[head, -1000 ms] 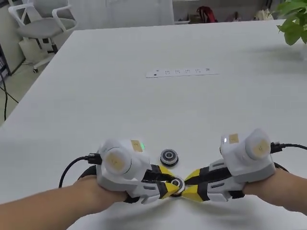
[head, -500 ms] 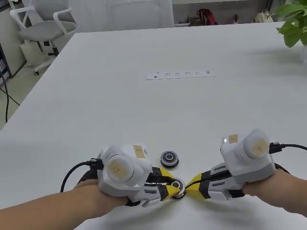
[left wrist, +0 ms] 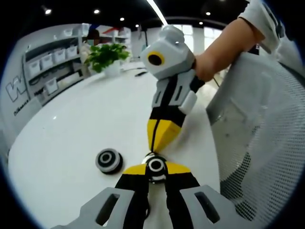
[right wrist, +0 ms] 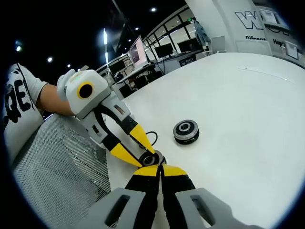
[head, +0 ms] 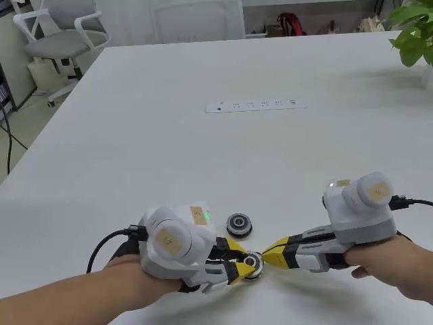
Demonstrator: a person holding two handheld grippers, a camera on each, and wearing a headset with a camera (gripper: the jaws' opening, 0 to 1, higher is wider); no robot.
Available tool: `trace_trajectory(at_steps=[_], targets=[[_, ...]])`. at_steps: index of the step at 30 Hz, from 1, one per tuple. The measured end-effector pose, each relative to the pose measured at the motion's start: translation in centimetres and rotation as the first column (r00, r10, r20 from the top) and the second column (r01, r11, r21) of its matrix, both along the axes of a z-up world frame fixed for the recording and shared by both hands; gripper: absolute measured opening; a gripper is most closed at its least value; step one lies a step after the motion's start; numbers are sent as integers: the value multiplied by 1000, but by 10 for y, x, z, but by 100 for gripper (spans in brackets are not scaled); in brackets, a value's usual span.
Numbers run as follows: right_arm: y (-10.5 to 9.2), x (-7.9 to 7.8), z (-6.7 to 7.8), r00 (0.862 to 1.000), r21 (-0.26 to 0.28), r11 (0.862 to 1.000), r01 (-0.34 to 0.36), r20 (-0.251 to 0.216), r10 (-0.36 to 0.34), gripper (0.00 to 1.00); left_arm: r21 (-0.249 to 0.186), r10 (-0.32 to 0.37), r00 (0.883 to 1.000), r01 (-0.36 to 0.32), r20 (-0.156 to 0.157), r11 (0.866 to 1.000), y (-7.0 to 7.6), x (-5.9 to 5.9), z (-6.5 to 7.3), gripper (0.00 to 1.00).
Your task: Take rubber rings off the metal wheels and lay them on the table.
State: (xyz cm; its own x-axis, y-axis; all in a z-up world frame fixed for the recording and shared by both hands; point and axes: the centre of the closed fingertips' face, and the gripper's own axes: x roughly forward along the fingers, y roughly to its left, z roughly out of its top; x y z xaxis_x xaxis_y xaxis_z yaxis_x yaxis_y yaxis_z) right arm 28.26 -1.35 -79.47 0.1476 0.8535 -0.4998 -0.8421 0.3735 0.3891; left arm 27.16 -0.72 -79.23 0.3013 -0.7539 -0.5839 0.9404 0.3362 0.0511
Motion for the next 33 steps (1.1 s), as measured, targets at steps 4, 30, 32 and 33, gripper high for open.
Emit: trace_trajectory(at_steps=[4,30,32,33], targets=[[0,0,0,1000,4,1000,-3,-3,3,0,1,2,1000,-2,2,1000,0,0,0,13],[19,-21,15,994,68,992,-110,-10,111,0,-2,-5,1000,5,-1,1000,-1,-1,-1,13],[18,-21,14,993,60,992,-115,-5,116,0,-3,-6,1000,6,-2,1000,-1,-1,-1,13],[17,-19,13,994,60,993,-105,-10,106,0,-5,-6,1000,6,-3,1000,-1,-1,-1,13]])
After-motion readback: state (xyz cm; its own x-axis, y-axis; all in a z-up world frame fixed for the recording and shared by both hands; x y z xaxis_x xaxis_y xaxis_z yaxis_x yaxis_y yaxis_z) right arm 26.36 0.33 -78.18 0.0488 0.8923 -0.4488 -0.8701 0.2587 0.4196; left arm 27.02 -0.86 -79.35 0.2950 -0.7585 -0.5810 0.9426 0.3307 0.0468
